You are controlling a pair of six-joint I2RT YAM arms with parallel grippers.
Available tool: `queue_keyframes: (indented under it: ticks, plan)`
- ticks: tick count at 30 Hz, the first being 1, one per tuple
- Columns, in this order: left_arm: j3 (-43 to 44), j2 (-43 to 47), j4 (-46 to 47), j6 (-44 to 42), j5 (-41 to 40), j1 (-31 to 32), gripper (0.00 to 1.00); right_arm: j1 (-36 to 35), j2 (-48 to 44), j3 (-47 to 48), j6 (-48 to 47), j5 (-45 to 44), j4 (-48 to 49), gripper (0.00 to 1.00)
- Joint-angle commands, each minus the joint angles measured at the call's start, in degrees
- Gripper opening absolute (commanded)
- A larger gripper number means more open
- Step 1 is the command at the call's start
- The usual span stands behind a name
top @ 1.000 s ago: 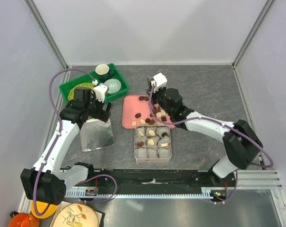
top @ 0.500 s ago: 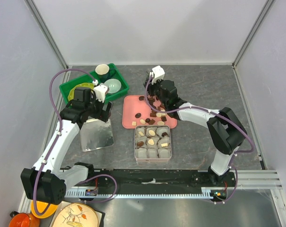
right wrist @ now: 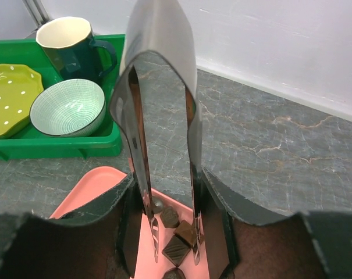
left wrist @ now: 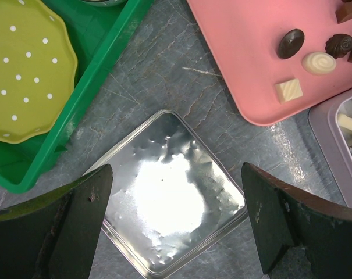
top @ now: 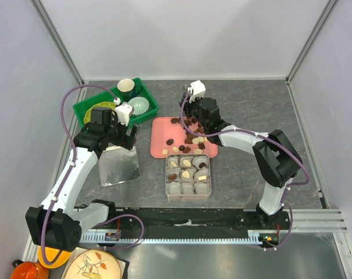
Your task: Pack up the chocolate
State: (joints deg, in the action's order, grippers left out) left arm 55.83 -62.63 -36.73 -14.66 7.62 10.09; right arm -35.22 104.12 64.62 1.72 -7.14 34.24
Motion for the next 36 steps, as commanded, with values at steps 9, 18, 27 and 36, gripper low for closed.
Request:
queue_keyframes:
  ticks: [9,18,27,36]
  plan:
    - [-0.8,0.2,1.1,-2.2,-0.2,-0.3,0.98,0.1,-3.8,-8.1,4.6,4.6,5.1,0.45]
    - [-0.6,0.5,1.0,-1.9,0.1,-0.3,0.99,-1.9,-9.2,-12.8,4.4,4.9,5.1,0.45]
    - [-0.4,1.0,0.6,-1.9,0.2,-0.3,0.99,-4.2,-11.0,-15.2,3.8,3.2,5.1,0.44]
    - [-0.5,1.3,0.5,-1.9,0.0,-0.3,0.99,-4.7,-8.6,-11.8,2.0,2.9,3.2,0.45]
